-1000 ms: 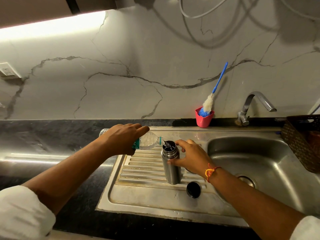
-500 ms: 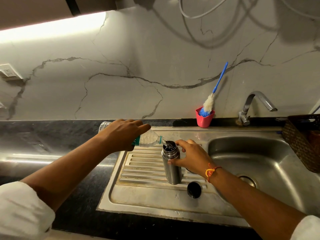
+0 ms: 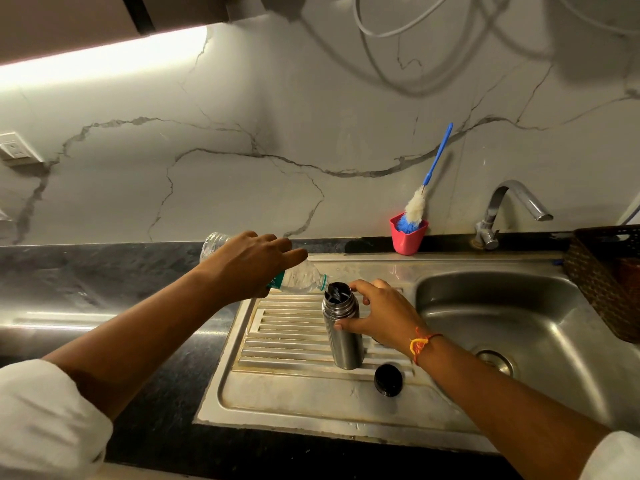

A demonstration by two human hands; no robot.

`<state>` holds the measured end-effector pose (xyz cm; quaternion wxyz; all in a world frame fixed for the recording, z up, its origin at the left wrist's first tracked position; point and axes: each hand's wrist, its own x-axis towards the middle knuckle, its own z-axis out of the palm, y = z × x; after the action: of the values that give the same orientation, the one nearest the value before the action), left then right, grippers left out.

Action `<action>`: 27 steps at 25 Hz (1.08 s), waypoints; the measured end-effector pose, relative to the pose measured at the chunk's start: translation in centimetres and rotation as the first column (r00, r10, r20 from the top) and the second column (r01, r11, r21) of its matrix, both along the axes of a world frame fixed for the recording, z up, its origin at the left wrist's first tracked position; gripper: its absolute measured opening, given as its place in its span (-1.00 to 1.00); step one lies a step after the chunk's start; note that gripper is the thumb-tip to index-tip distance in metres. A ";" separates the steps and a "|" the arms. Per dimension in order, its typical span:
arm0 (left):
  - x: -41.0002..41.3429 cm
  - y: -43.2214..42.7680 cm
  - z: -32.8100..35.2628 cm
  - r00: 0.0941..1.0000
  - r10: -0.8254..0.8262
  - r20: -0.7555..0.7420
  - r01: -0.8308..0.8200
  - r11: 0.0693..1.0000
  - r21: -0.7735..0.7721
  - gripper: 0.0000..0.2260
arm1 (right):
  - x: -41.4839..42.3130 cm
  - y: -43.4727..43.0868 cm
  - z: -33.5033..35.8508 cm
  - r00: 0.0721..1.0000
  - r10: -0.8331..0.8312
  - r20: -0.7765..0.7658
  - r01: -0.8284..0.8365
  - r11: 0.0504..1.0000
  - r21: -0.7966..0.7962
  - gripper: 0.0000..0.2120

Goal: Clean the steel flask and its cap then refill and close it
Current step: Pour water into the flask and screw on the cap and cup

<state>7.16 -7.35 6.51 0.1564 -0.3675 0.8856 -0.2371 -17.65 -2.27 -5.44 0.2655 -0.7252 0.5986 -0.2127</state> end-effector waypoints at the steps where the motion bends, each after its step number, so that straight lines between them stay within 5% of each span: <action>1: 0.0 -0.1 0.1 1.000 0.000 0.003 0.000 1.000 0.000 -0.25 | 0.0 0.0 0.0 1.000 -0.002 0.003 0.002 1.000 -0.001 -0.28; 27: -1.9 0.4 1.1 0.964 -0.104 0.243 0.138 0.982 -0.128 -0.25 | 0.2 0.1 0.2 0.999 -0.002 -0.038 0.002 1.000 0.016 -0.27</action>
<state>5.22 -7.00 7.60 0.2184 -0.2921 0.8623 -0.3513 -17.50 -2.21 -5.28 0.2596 -0.7264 0.6059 -0.1945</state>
